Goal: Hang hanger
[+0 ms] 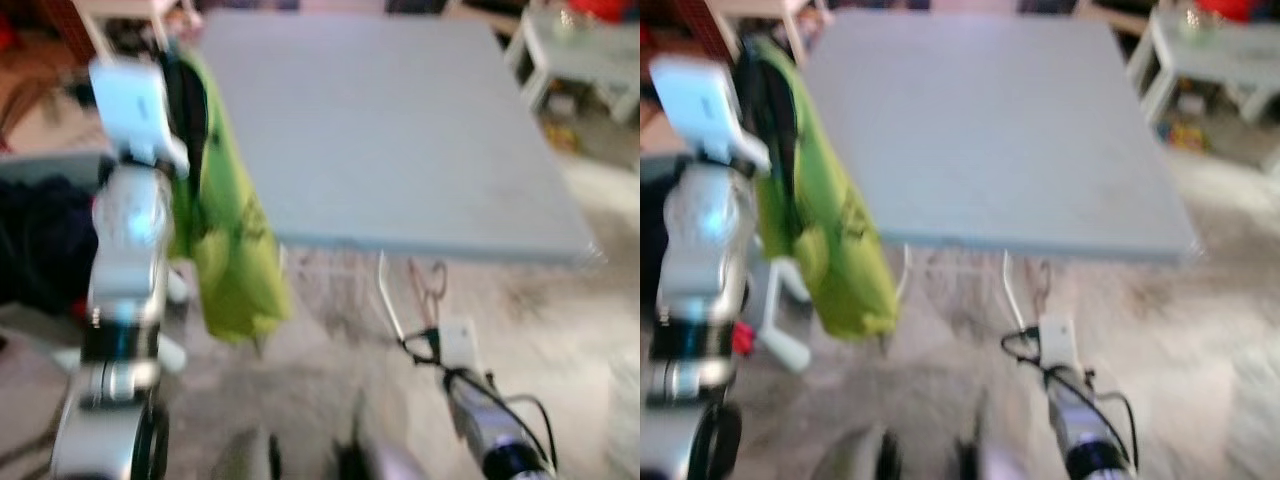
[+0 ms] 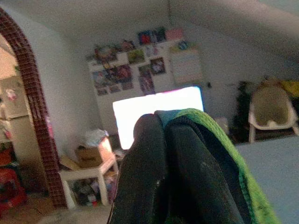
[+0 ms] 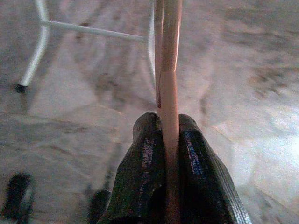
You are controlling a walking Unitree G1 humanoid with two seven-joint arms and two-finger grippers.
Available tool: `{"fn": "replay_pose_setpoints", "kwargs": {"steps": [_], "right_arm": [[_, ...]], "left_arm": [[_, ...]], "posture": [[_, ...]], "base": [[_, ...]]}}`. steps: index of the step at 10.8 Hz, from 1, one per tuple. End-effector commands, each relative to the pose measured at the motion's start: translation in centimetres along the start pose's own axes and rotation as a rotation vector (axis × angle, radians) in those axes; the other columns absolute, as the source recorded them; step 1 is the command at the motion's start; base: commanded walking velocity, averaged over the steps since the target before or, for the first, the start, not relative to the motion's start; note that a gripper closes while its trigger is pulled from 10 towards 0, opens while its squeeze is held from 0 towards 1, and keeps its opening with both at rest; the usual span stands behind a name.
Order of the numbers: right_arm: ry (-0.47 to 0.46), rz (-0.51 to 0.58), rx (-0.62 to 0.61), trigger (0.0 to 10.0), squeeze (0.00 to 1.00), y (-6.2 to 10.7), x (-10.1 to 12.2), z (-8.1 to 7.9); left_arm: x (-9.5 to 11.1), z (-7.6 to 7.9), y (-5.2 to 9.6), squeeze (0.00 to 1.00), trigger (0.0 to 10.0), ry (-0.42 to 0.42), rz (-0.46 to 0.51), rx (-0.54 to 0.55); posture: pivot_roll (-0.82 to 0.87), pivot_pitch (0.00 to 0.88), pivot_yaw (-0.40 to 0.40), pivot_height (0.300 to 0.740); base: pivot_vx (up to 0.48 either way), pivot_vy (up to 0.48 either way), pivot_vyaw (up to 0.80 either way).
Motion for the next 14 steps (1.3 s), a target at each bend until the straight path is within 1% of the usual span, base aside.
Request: {"fn": "replay_pose_setpoints", "kwargs": {"steps": [1,3,4,5,6,7,8,9,10,11,12,13,14], "right_arm": [[0.006,-0.001,0.031,10.0,0.0,-0.1,0.0,-0.9],[0.006,-0.01,0.026,10.0,0.0,-0.1,-0.3,-0.5],[0.008,-0.017,0.025,10.0,0.0,0.0,-0.7,-0.4],[0.009,-0.02,0.027,10.0,0.0,0.0,-0.8,-0.5],[0.01,-0.021,0.031,10.0,0.0,0.0,-0.9,-0.6],[0.011,-0.022,0.033,10.0,0.0,0.0,-0.9,-0.6],[0.01,-0.018,0.029,10.0,0.0,0.0,-0.9,-0.6],[0.007,-0.022,0.023,10.0,0.0,0.2,-1.2,-0.5],[0.006,-0.03,0.021,10.0,0.0,0.4,-1.6,-0.5],[0.003,-0.032,0.02,10.0,0.0,0.4,-1.8,-0.6],[0.005,-0.03,0.022,10.0,0.0,0.5,-1.8,-0.7],[0.008,-0.03,0.025,10.0,0.0,0.5,-1.7,-0.6],[0.008,-0.028,0.023,10.0,0.0,0.4,-1.6,-0.4]], "left_arm": [[0.5,-0.9,-0.9,0.0,10.0,-0.014,0.027,0.031],[2.2,-1.5,-3.1,0.0,10.0,-0.021,0.089,0.04],[3.6,-2.0,-4.7,0.0,10.0,-0.06,0.137,0.023],[5.1,-2.4,-6.4,0.0,10.0,-0.08,0.168,-0.002],[6.2,-2.2,-7.7,0.0,10.0,-0.072,0.186,-0.035],[7.0,-1.2,-8.9,0.0,10.0,-0.047,0.188,-0.087],[8.9,0.9,-9.4,0.0,10.0,-0.025,0.273,-0.17],[8.4,3.6,-9.0,0.0,10.0,0.005,0.283,-0.261],[4.0,5.1,-7.4,0.0,10.0,0.034,0.17,-0.289],[-2.5,4.5,-4.7,0.0,10.0,0.009,-0.035,-0.245],[-6.8,3.2,-2.3,0.0,10.0,-0.011,-0.191,-0.176],[-14.4,-0.5,3.9,0.0,10.0,-0.07,-0.558,-0.015],[-17.0,-2.6,7.2,0.0,10.0,-0.054,-0.716,0.074]], "posture": [[0.05,0.13,0.004,0.74],[0.04,0.128,0.008,0.74],[0.04,0.124,0.007,0.74],[0.03,0.121,0.009,0.74],[0.03,0.121,0.011,0.74],[0.03,0.12,0.013,0.74],[0.01,0.125,0.015,0.74],[0.01,0.13,0.017,0.74],[0.0,0.134,0.018,0.74],[0.0,0.138,0.015,0.74],[0.0,0.142,0.012,0.74],[0.0,0.15,0.007,0.74],[0.0,0.155,-0.001,0.74]], "base": [[0.412,0.0,0.0],[0.412,0.0,0.0],[0.409,0.0,0.0],[0.412,0.0,0.0],[0.247,0.0,0.0],[0.0,0.0,0.0],[0.0,0.0,0.0],[0.0,0.0,0.0],[0.0,0.0,0.0],[0.0,0.0,0.0],[0.0,0.0,0.0],[0.0,0.0,0.0],[0.0,0.0,0.0]]}}
Point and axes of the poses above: a point about 5 cm out from each wrist's last joint towards the gripper, its own y axis pointing back from the gripper into the wrist, its own x axis along the axis of the wrist's last joint, z = x × y, the point moved 4 cm from there along -y, pointing out of the wrist towards the gripper, and after that the axes turned 7 degrees about y, right-handed, at the moved point
